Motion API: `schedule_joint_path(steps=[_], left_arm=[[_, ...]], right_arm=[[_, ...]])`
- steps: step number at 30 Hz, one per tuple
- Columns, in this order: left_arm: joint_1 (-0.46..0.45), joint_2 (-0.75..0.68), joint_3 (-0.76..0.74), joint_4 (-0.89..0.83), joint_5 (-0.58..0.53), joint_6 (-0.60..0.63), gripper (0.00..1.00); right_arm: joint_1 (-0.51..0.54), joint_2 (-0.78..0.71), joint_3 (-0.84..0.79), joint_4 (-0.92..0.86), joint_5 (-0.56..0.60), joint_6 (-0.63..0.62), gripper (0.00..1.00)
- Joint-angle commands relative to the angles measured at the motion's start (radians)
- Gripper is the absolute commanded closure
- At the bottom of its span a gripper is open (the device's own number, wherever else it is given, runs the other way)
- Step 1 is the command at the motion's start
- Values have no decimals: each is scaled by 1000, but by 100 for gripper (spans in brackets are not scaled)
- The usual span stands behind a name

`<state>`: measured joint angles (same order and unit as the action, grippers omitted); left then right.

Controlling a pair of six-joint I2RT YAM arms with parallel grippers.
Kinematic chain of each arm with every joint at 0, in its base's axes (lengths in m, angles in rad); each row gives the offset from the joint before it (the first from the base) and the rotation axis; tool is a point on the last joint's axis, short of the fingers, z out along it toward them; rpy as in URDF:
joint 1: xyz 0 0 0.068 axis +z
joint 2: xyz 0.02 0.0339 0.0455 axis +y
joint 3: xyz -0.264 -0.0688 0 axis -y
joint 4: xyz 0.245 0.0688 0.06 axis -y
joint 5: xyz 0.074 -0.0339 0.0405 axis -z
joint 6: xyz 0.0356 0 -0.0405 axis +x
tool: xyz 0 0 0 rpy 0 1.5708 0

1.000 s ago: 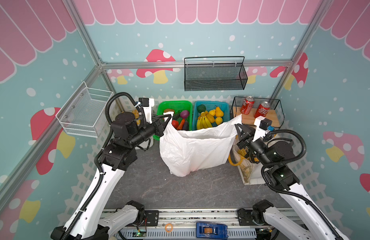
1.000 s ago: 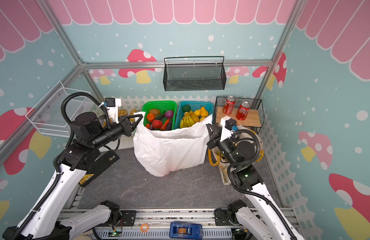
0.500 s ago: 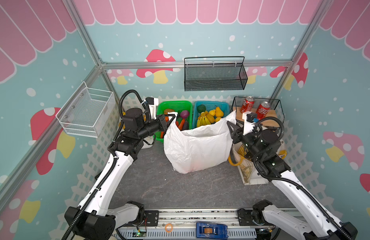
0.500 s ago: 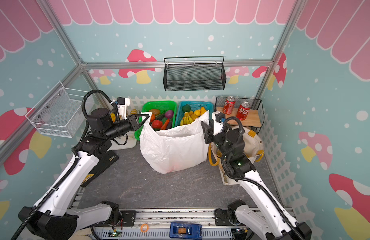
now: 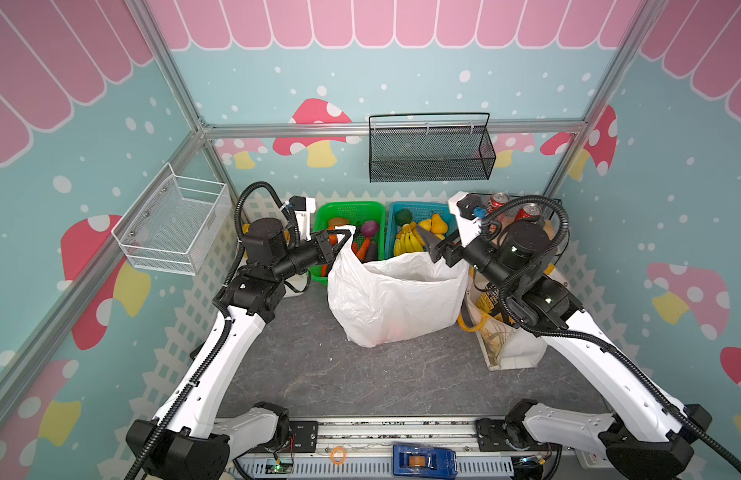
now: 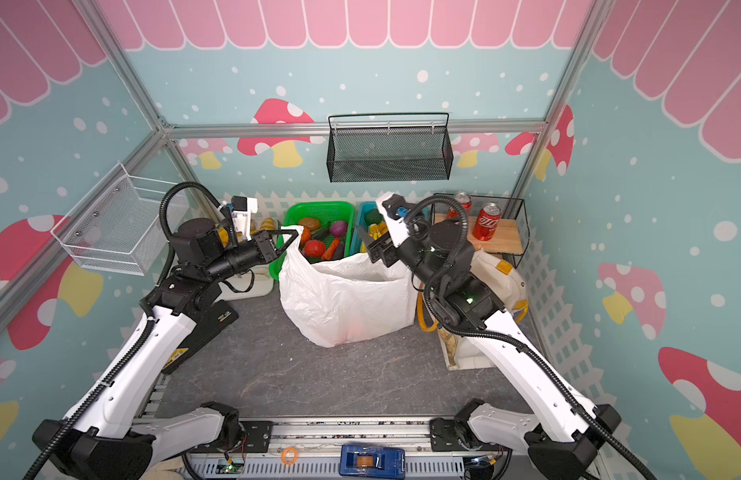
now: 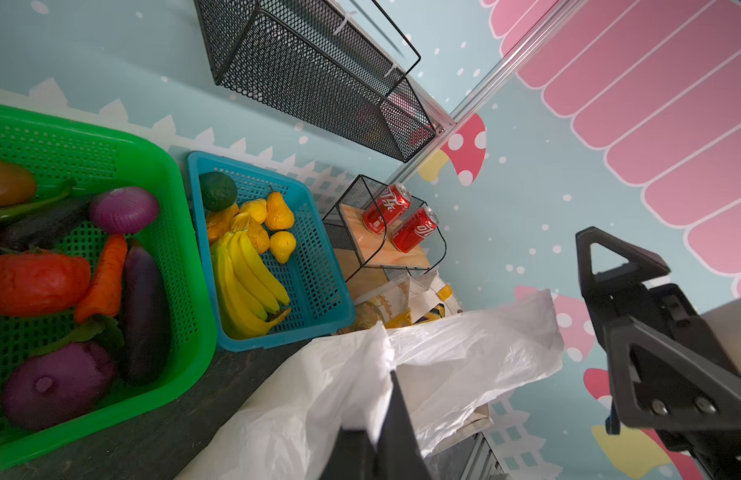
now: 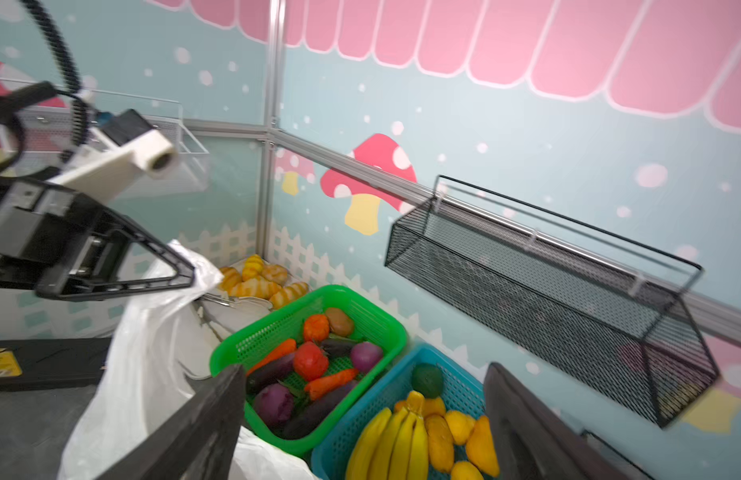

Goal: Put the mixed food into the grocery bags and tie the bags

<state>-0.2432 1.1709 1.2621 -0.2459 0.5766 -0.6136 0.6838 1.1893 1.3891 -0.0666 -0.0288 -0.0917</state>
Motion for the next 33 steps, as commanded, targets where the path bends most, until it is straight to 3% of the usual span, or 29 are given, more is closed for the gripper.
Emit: schedule_joint_path(steps=[1,5,8,17,23,28,33], left_arm=[[6,-29,-17,40,6,-40,100],[2,-47,-37,74,0,-76,100],[1,-60,-53,98,-4,-104,100],[-18,-87,-97,175,-9,-216,100],[-30,-99,-127,228,-14,-270,100],[-33,-103,-137,247,-13,-297,100],[-34,-105,-147,266,-8,-316,100]], right_arm=[[44,66,-32,56,-178,-43,9],[84,155,-98,236,-392,85,9],[128,231,-135,377,-427,175,9],[223,354,-284,770,-165,334,13],[273,436,-241,822,-1,367,18],[301,490,-201,839,175,399,29],[306,552,-178,891,267,403,31]])
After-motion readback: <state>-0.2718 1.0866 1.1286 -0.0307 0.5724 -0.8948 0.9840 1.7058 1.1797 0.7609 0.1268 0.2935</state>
